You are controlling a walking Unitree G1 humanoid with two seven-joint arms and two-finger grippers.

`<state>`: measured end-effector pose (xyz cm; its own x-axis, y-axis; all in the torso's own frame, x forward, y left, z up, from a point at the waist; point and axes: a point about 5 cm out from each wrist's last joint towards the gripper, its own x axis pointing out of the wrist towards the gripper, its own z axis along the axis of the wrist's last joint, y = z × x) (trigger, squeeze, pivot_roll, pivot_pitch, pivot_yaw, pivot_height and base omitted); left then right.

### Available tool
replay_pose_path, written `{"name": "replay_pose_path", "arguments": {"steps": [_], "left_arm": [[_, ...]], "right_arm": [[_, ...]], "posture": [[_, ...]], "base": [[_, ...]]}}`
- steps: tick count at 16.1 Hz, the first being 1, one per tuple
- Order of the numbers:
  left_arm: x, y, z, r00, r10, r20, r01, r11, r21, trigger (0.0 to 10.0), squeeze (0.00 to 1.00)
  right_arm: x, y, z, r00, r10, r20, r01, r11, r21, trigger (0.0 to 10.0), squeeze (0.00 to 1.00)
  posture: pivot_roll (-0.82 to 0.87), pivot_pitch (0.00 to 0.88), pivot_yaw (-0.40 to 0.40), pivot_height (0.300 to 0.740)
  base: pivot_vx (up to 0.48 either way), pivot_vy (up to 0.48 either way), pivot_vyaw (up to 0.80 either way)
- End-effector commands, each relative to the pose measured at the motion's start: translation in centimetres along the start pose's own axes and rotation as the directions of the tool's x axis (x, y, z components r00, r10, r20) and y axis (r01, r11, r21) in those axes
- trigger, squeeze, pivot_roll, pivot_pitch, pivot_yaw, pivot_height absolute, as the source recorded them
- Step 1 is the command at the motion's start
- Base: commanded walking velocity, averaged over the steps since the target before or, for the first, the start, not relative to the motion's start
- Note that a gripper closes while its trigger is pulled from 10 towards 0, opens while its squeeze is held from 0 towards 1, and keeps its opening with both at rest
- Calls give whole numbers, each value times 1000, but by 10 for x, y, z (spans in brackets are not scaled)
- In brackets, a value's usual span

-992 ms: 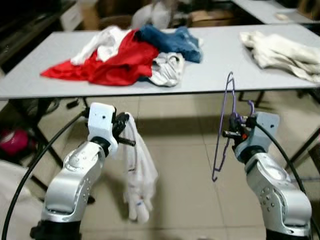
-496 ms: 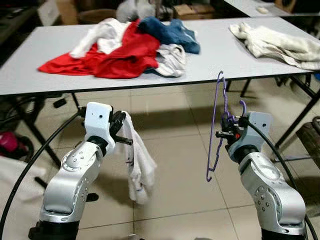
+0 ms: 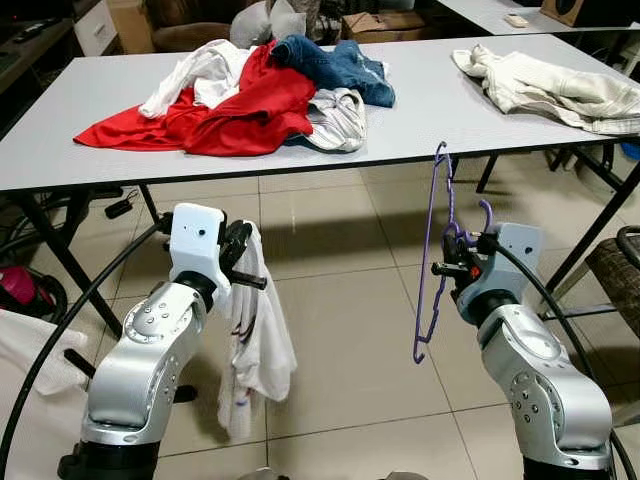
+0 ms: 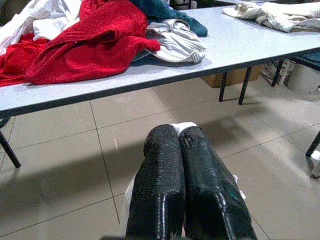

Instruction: Hang hanger

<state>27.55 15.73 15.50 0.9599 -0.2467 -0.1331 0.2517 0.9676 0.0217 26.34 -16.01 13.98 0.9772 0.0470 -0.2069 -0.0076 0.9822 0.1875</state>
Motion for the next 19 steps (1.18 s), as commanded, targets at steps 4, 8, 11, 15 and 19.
{"name": "replay_pose_path", "arguments": {"steps": [4, 8, 11, 15, 19], "left_arm": [[-1, 2, 6, 999, 3, 37, -3, 1000, 2, 10000, 0], [-2, 2, 6, 999, -2, 37, 2, 1000, -3, 10000, 0], [-2, 2, 6, 999, -4, 37, 4, 1000, -3, 10000, 0], [-2, 2, 6, 999, -6, 37, 6, 1000, -5, 10000, 0], [-2, 2, 6, 999, -9, 35, 9, 1000, -8, 10000, 0]], "right_arm": [[0, 2, 4, 1000, 11, 11, -11, 1000, -8, 10000, 0], [0, 2, 4, 1000, 11, 10, -11, 1000, -8, 10000, 0], [0, 2, 4, 1000, 13, 9, -13, 1000, -9, 10000, 0], [1, 7, 5, 999, 47, -3, -47, 997, -63, 10000, 0], [1, 8, 4, 999, 53, -4, -53, 996, -66, 10000, 0]], "posture": [[-133, 17, 42, 740], [-133, 19, 42, 740], [-133, 20, 41, 740], [-133, 20, 41, 740], [-132, 23, 41, 740]], "base": [[0, 0, 0], [0, 0, 0], [165, 0, 0], [264, 0, 0], [278, 0, 555]]}}
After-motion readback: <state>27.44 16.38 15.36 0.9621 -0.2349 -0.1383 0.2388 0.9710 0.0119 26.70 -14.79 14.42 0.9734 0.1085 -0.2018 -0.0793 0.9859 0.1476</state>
